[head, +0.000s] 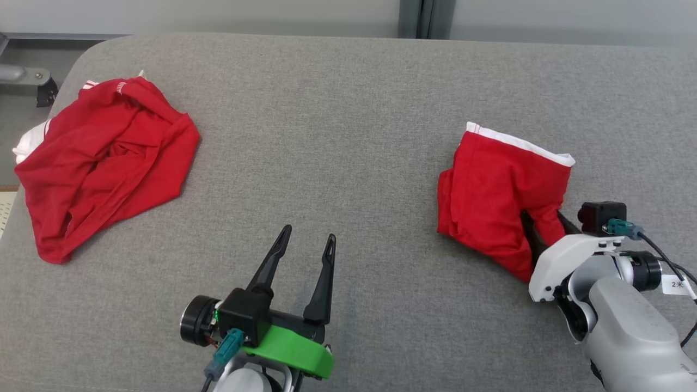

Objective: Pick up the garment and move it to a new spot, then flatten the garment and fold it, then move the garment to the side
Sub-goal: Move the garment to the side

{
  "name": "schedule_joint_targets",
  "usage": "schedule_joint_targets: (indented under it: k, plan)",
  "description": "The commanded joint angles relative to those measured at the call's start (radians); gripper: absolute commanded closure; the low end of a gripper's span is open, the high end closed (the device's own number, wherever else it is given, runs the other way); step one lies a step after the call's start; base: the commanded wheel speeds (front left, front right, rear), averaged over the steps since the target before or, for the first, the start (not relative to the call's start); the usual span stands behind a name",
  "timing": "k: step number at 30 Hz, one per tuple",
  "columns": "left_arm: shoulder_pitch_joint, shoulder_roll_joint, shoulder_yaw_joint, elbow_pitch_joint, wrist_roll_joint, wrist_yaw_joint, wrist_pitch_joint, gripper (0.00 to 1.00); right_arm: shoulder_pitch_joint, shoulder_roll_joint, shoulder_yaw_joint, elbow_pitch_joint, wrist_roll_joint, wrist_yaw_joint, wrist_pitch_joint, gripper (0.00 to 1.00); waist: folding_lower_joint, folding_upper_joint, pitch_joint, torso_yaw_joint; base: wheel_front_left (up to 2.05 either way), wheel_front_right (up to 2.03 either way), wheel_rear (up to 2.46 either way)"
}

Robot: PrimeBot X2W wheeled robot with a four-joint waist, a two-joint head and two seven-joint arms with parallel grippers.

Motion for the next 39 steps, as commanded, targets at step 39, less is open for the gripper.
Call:
schedule_joint_targets:
  k: [39]
  plan:
    - [-0.345,0.005,-0.138,0.054,0.120,-0.033,0.000,0.00,-0.398,-0.475,0.525,-0.030,-0.157,-0.001,-0.108,1.00,0.0000,0.0000,0.288,-0.416,0.00,0.00,0.00]
